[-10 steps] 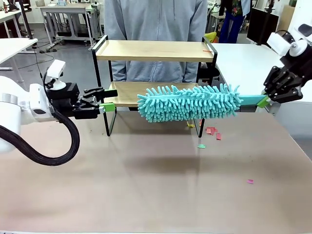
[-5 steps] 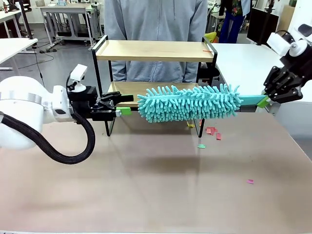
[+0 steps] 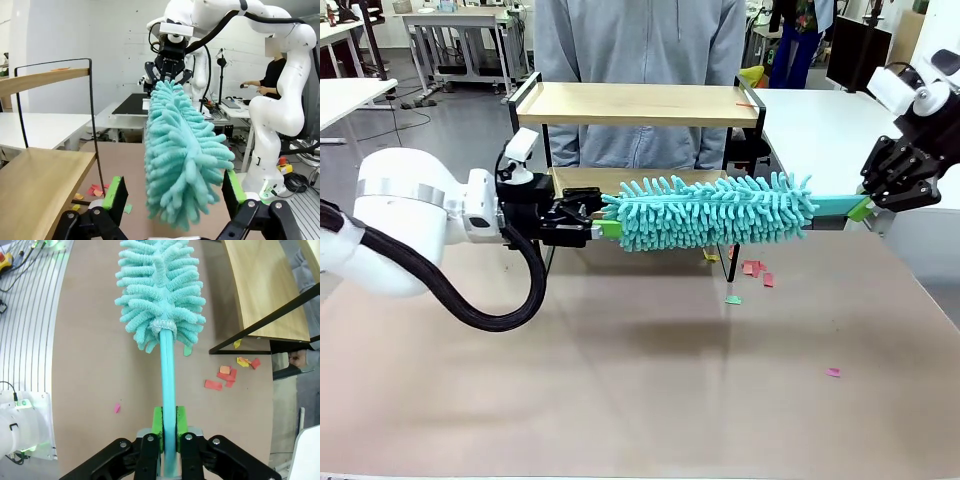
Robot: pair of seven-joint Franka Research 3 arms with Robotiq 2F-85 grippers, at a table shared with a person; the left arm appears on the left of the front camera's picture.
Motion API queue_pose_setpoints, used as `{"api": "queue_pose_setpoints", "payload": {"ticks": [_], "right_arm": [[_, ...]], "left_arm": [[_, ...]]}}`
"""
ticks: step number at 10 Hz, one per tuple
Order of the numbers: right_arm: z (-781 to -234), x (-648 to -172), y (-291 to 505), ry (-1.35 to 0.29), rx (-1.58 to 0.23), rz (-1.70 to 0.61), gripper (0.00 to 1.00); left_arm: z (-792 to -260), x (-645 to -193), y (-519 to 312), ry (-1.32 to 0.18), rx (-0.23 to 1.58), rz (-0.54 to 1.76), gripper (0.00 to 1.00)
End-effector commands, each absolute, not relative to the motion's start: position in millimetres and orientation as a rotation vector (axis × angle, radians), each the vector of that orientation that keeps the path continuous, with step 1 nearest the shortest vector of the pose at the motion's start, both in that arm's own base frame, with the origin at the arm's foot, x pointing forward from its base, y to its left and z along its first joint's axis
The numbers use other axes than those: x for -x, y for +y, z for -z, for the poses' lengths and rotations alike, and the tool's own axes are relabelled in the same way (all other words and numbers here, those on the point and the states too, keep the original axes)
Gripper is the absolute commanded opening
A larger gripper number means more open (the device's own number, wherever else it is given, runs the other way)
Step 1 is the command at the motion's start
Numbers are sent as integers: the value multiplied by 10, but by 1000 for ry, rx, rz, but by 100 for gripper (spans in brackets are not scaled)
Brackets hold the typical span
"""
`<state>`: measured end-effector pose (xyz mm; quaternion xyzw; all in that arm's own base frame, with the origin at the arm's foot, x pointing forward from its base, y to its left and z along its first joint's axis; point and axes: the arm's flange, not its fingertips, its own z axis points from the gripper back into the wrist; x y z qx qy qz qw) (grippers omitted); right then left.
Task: Clean the shelf.
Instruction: Hand the Duster back to the human.
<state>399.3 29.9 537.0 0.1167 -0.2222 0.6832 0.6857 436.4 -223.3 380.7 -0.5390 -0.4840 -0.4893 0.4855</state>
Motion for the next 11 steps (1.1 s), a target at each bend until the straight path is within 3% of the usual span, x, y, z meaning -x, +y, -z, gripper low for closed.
{"api": "queue_pose_setpoints", "payload": {"ticks": [1, 8, 9, 10, 11], "right_arm": [[-5386, -4005, 287, -526, -287, -1538, 13], [-5386, -4005, 287, -526, -287, -1538, 13], [-5386, -4005, 287, -526, -287, -1538, 13], [-5386, -4005, 287, -526, -287, -1538, 13], [-5386, -4005, 287, -526, -287, -1538, 13]], "left_arm": [[-3806, -4438, -2428, -1159, 1342, 1180, 100], [-3823, -4435, -2774, -1147, 1413, 1201, 100], [-3826, -4430, -2780, -1146, 1412, 1196, 43], [-3835, -4411, -2786, -1148, 1407, 1205, 41], [-3845, -4395, -2784, -1153, 1404, 1213, 0]]}}
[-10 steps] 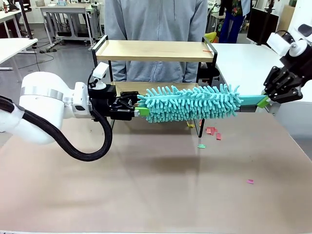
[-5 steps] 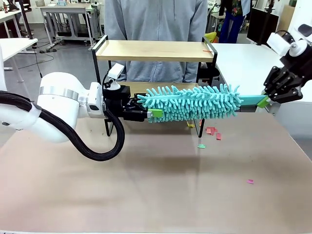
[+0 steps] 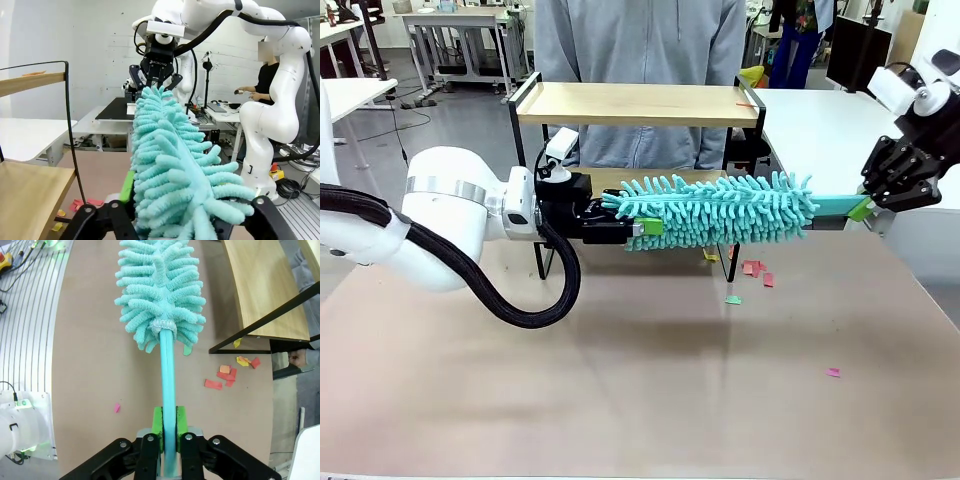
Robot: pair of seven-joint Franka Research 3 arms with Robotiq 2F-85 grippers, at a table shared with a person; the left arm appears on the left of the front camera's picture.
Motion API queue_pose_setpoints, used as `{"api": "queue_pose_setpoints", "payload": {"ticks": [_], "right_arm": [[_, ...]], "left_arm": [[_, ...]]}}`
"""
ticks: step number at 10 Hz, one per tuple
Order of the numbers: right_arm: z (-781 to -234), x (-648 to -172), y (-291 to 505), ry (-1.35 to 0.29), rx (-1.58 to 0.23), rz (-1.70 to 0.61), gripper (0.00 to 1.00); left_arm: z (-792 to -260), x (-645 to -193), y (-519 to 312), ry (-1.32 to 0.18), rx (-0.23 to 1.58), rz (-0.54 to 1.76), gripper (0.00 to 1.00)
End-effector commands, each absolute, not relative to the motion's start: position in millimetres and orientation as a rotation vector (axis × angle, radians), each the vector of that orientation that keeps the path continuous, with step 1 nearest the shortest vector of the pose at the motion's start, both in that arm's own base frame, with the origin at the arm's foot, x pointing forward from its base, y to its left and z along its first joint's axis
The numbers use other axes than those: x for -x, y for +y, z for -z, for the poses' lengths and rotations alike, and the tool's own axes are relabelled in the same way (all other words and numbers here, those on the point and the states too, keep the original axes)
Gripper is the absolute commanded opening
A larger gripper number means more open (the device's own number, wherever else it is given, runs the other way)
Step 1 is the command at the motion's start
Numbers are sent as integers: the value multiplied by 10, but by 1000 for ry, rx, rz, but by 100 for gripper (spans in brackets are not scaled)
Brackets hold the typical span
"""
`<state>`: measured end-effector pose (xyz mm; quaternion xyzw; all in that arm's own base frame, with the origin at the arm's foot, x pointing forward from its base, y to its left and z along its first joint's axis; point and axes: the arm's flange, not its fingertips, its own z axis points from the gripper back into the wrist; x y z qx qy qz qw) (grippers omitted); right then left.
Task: Clean the shelf.
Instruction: Hand the Duster back to the human.
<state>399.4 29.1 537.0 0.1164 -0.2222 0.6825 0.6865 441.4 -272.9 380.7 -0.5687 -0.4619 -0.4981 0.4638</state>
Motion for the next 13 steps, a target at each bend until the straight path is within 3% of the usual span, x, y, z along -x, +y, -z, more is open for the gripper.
{"api": "queue_pose_setpoints", "payload": {"ticks": [1, 2, 3, 5, 11, 12, 13], "right_arm": [[-5386, -4005, 287, -526, -287, -1538, 13], [-5386, -4005, 287, -526, -287, -1538, 13], [-5386, -4005, 287, -526, -287, -1538, 13], [-5386, -4005, 287, -526, -287, -1538, 13], [-5386, -4005, 287, -526, -287, -1538, 13], [-5370, -3984, 287, -490, -270, -1530, 71], [-5405, -3984, 257, -505, -282, -1512, 71]], "left_arm": [[-3845, -4396, -2783, -1156, 1407, 1211, 0], [-3847, -4392, -2794, -1155, 1404, 1213, 0], [-3849, -4380, -2791, -1151, 1399, 1217, 14], [-3862, -4366, -2775, -1147, 1401, 1226, 0], [-3851, -4406, -2731, -1142, 1395, 1231, 0], [-3851, -4406, -2731, -1142, 1395, 1231, 0], [-3851, -4406, -2731, -1142, 1395, 1231, 0]]}}
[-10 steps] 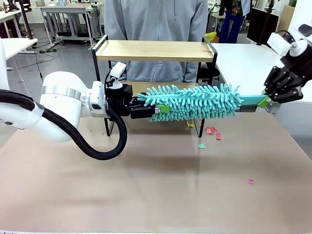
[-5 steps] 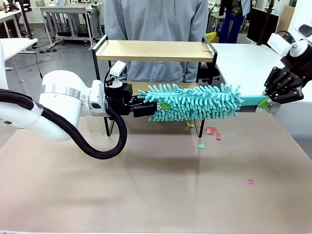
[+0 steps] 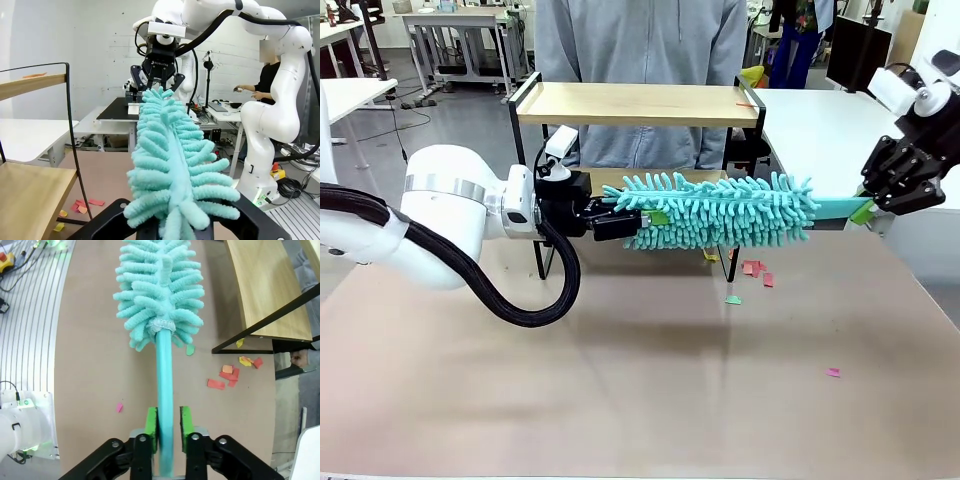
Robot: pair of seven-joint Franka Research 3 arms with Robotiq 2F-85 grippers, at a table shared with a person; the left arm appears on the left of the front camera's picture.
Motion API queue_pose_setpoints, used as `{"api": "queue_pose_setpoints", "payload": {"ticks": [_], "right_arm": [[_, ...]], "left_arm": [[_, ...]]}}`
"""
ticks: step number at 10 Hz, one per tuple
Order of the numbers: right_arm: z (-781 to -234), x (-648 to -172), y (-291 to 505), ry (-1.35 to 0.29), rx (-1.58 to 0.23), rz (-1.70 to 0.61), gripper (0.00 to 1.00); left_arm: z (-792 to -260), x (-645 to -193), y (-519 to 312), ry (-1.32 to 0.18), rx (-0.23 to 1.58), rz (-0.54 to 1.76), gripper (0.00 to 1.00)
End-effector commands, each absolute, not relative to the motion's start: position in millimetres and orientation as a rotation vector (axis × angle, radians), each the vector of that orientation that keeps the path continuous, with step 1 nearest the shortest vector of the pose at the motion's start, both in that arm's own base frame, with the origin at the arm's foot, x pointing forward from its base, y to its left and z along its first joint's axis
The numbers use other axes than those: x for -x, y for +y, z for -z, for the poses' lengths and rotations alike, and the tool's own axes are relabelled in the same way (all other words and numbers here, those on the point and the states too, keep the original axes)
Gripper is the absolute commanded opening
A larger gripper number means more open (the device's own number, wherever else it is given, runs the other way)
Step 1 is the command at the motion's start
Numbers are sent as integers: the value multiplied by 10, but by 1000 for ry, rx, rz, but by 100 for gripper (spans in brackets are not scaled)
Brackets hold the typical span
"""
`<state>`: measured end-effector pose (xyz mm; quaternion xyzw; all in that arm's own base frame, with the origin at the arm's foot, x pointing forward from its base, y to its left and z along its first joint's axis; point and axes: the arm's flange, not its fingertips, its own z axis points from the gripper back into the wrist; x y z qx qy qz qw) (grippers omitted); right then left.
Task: Clean the shelf.
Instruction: Hand the Duster back to the human.
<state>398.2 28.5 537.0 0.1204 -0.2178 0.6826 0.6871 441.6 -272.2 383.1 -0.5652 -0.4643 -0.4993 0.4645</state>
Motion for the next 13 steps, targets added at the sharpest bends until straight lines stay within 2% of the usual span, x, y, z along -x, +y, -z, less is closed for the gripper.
{"api": "queue_pose_setpoints", "payload": {"ticks": [1, 2, 3, 6, 9, 11, 13], "right_arm": [[-5485, -3964, 214, -531, -307, -1490, 100], [-5593, -3947, 142, -570, -323, -1462, 75], [-5723, -3935, 25, -615, -327, -1391, 100], [-6044, -3808, -438, -861, -498, -1201, 100], [-6179, -3584, -1032, -1041, -526, -964, 100], [-6174, -3469, -1285, -1098, -513, -883, 100], [-6246, -3502, -1337, -1060, -511, -918, 100]], "left_arm": [[-3851, -4406, -2731, -1142, 1395, 1231, 0], [-3851, -4406, -2731, -1142, 1395, 1231, 0], [-3851, -4406, -2731, -1142, 1395, 1231, 0], [-3851, -4406, -2731, -1142, 1395, 1231, 0], [-3851, -4406, -2731, -1142, 1395, 1231, 0], [-3851, -4406, -2731, -1142, 1395, 1231, 0], [-3851, -4406, -2731, -1142, 1395, 1231, 0]]}}
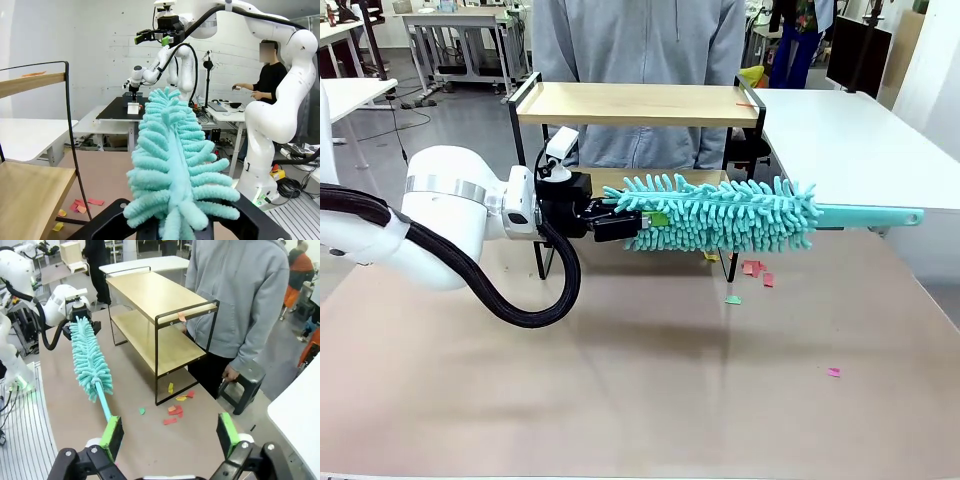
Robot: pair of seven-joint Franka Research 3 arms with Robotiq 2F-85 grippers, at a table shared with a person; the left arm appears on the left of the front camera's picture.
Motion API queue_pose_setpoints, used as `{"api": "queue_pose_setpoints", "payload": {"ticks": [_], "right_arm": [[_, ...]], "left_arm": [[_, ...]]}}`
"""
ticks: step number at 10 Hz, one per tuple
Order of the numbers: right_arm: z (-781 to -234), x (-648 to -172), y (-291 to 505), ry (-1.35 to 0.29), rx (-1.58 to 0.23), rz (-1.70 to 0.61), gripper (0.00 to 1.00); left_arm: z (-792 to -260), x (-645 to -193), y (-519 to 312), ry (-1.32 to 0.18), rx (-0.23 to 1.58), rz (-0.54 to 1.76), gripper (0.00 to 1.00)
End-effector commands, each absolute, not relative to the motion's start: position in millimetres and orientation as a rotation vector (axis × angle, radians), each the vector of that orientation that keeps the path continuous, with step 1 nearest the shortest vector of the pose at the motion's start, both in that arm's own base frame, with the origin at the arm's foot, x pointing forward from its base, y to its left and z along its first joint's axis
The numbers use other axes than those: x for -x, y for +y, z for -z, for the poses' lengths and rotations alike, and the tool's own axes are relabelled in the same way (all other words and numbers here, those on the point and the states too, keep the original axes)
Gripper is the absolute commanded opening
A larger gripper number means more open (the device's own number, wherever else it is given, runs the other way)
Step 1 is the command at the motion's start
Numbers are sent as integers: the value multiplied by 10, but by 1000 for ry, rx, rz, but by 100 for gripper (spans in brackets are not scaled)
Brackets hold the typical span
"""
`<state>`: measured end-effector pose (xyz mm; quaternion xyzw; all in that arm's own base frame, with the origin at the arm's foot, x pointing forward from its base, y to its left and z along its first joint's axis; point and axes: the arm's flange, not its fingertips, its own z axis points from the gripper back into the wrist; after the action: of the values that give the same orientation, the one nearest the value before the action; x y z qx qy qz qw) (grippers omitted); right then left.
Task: Clean the shelf.
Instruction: Hand the Duster back to the human.
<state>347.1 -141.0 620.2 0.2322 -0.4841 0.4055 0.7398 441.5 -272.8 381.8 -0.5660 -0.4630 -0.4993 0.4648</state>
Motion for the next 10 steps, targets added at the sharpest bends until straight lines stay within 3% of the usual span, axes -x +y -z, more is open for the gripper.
{"api": "queue_pose_setpoints", "payload": {"ticks": [1, 2, 6, 10], "right_arm": [[-6246, -3502, -1337, -1060, -511, -918, 100], [-6246, -3502, -1337, -1060, -511, -918, 100], [-6246, -3502, -1337, -1060, -511, -918, 100], [-6246, -3502, -1337, -1060, -511, -918, 100]], "left_arm": [[-3851, -4406, -2731, -1142, 1395, 1231, 0], [-3818, -4415, -2728, -1137, 1390, 1226, 18], [-4836, -4408, -2467, -1276, 1435, 1115, 18], [-5689, -4476, -1938, -1410, 1128, 899, 18]]}}
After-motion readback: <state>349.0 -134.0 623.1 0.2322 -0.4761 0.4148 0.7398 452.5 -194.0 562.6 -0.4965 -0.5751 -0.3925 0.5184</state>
